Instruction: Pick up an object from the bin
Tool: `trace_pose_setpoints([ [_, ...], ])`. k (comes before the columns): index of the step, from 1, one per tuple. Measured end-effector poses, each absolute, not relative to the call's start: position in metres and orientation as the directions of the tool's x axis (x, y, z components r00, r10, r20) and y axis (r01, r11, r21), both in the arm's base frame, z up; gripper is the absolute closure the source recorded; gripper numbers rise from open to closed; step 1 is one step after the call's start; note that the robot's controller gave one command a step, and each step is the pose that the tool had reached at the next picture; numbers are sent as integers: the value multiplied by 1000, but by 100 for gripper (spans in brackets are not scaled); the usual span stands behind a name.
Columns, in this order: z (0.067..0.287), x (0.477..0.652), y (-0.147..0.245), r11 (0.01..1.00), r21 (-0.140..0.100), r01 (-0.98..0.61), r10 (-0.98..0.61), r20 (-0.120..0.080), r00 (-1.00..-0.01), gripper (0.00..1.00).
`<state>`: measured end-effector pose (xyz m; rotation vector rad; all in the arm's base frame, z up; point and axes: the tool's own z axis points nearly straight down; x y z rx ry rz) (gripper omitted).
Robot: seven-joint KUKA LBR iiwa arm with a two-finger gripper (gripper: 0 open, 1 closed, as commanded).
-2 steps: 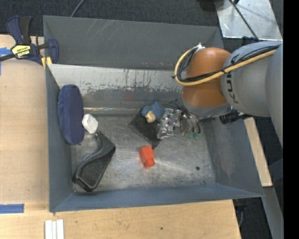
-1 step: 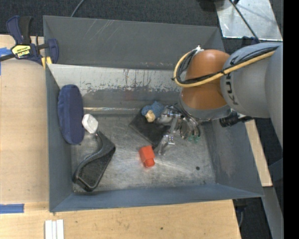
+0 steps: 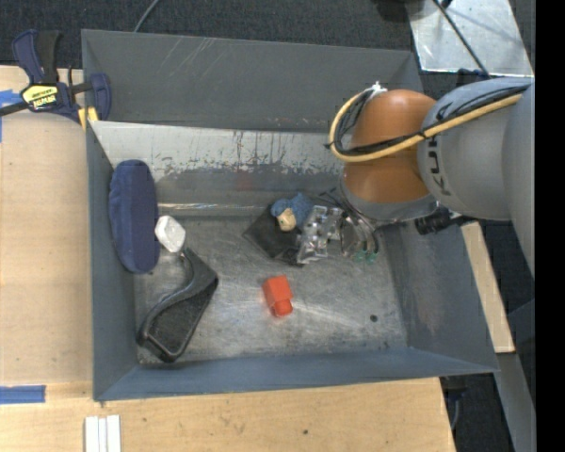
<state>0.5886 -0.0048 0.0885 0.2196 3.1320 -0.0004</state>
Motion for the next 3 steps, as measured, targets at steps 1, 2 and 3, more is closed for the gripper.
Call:
trace_pose_setpoints([
  [1,136,593,6,1000,0,11,11,-8,-1000,100],
  [2,98,602,18,990,0,-143,-143,1,-990,100],
  [3,247,609,26,977,-2,-214,-214,-14,-977,100],
])
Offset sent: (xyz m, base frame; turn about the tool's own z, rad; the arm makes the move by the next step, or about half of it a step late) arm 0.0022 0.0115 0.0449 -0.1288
